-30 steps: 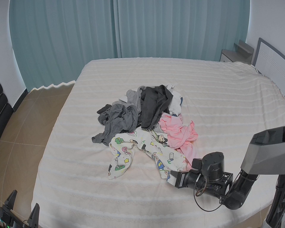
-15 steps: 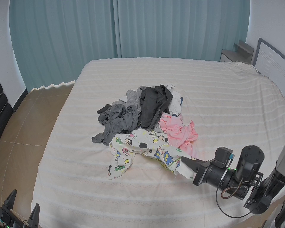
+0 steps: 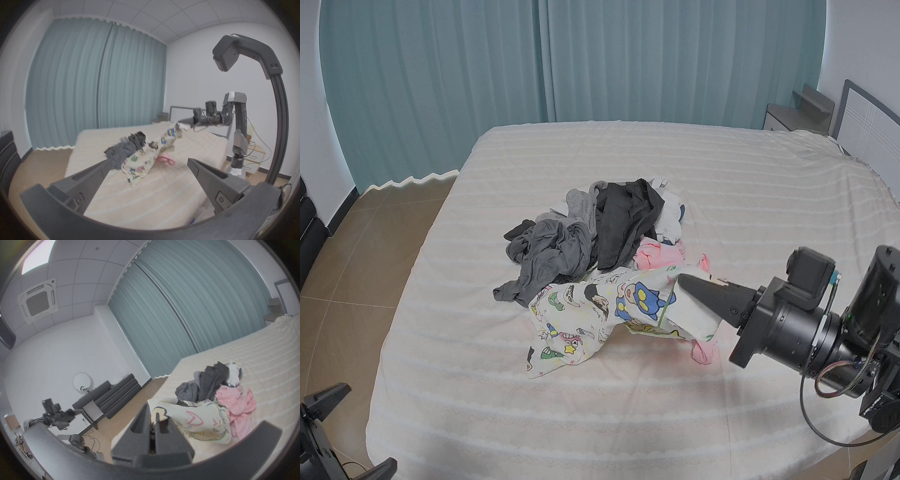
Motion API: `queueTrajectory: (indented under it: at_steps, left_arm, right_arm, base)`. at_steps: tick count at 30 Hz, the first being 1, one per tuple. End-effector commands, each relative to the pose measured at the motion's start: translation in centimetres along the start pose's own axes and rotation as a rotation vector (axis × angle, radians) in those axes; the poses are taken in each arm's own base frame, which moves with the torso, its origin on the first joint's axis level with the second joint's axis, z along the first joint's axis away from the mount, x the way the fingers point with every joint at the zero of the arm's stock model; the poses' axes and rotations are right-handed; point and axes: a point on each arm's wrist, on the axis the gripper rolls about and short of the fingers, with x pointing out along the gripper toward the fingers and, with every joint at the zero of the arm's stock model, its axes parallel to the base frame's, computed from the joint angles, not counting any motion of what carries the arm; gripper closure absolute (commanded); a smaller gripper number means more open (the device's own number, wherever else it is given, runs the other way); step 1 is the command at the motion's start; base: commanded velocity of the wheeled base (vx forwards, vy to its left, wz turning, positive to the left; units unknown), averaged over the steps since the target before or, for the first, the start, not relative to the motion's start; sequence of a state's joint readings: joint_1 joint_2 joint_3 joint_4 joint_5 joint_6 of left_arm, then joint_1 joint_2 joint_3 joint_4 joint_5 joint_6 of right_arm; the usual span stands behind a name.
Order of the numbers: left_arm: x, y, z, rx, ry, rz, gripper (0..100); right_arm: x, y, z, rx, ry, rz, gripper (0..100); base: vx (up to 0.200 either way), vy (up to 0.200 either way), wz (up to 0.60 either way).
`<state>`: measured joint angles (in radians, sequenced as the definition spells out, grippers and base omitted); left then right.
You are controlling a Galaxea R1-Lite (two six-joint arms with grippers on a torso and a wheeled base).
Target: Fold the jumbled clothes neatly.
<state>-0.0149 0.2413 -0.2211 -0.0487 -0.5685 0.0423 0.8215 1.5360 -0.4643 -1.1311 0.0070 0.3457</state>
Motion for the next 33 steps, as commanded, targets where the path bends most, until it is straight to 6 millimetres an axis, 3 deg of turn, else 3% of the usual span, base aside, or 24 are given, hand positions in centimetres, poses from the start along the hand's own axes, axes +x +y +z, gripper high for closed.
queueTrajectory:
  at_steps: [1, 2, 3, 7, 9, 13, 18, 25, 33]
  left_arm:
    - [5.2, 2.8, 0.0, -0.132, 0.304, -0.199, 0]
    - [5.2, 2.8, 0.0, -0.132, 0.304, -0.199, 0]
    - [6.9, 3.1, -1.0, -0.140, 0.418, -0.275, 0]
    - [10.4, 2.9, -2.9, -0.139, 0.633, -0.388, 0]
    - [11.1, 2.7, -3.2, -0.131, 0.653, -0.418, 0]
    - [15.2, 1.5, -5.3, -0.108, 0.732, -0.546, 0]
    - [18.0, 1.4, -7.6, -0.103, 0.733, -0.543, 0]
    - [19.9, 0.8, -12.0, -0.027, 0.762, -0.460, 0]
    - [21.1, -0.8, -14.1, 0.049, 0.750, -0.368, 0]
  right_arm:
    - [-1.0, 2.8, 4.7, -0.027, -0.111, 0.123, 100]
    - [-1.0, 2.8, 4.7, -0.027, -0.111, 0.123, 100]
    - [-0.7, 3.2, 5.5, -0.027, -0.131, 0.140, 100]
    - [-0.2, 3.9, 7.0, -0.029, -0.142, 0.179, 100]
    - [-0.1, 4.2, 7.3, -0.029, -0.144, 0.188, 100]
    - [0.4, 5.6, 8.2, -0.023, -0.152, 0.237, 100]
    - [0.9, 6.4, 8.7, -0.020, -0.147, 0.256, 100]
    - [2.0, 6.9, 8.9, -0.018, -0.152, 0.270, 100]
    - [2.8, 7.2, 9.2, -0.016, -0.162, 0.277, 100]
  base:
    - [0.000, 0.000, 0.00]
    - [0.000, 0.000, 0.00]
    - [0.000, 0.000, 0.00]
    - [0.000, 0.000, 0.00]
    - [0.000, 0.000, 0.00]
    - [0.000, 0.000, 0.00]
    - [0.000, 0.000, 0.00]
    - [0.000, 0.000, 0.00]
    - [0.000, 0.000, 0.00]
